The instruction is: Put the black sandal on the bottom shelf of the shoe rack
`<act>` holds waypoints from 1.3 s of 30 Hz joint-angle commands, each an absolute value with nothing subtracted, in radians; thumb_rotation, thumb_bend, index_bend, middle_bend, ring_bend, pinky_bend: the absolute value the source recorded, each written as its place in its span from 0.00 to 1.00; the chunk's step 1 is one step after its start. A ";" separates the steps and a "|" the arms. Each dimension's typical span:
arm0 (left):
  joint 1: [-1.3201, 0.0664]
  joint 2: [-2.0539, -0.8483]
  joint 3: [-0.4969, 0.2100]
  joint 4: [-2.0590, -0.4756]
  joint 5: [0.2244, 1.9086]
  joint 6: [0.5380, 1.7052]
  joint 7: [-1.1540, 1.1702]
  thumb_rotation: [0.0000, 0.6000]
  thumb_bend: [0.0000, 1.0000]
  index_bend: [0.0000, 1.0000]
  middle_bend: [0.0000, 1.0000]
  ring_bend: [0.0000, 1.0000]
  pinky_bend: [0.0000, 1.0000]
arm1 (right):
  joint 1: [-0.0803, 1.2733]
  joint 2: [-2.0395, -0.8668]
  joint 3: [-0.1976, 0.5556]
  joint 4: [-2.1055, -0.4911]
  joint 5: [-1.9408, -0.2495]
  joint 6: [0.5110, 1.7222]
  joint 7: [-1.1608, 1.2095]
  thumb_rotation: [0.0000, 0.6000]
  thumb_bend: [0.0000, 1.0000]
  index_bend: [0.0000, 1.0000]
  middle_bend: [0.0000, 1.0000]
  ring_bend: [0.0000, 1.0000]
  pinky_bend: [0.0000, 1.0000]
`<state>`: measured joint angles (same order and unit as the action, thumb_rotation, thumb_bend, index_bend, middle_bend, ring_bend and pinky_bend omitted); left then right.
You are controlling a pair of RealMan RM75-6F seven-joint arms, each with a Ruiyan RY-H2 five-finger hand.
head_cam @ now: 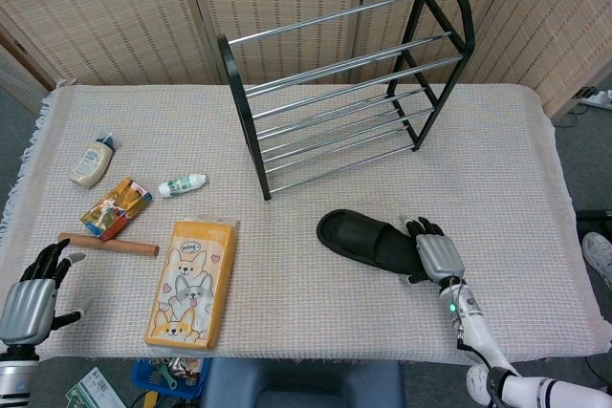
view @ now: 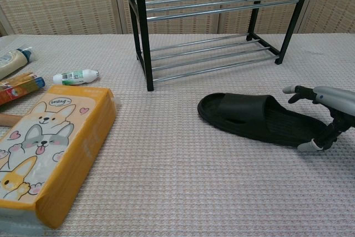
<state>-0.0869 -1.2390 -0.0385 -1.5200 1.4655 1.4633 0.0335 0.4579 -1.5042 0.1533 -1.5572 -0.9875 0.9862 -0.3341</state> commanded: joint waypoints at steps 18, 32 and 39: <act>-0.084 -1.243 -0.034 -1.503 1.461 1.456 0.016 1.00 0.24 0.26 0.10 0.10 0.25 | 0.492 -1.572 0.154 -1.462 -0.979 0.972 -0.289 1.00 0.36 0.04 0.19 0.04 0.14; -0.086 -1.239 -0.037 -1.510 1.459 1.454 0.029 1.00 0.24 0.27 0.10 0.10 0.25 | 0.476 -1.559 0.171 -1.455 -1.048 1.019 -0.189 1.00 0.47 0.14 0.29 0.14 0.23; -0.087 -1.236 -0.037 -1.511 1.460 1.452 0.024 1.00 0.24 0.27 0.10 0.10 0.25 | 0.466 -1.508 0.210 -1.494 -1.050 1.049 -0.144 1.00 0.47 0.16 0.30 0.16 0.24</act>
<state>-0.0869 -1.2362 -0.0366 -1.5112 1.4599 1.4524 0.0236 0.4679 -1.5137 0.2033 -1.4879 -1.0509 1.0427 -0.1483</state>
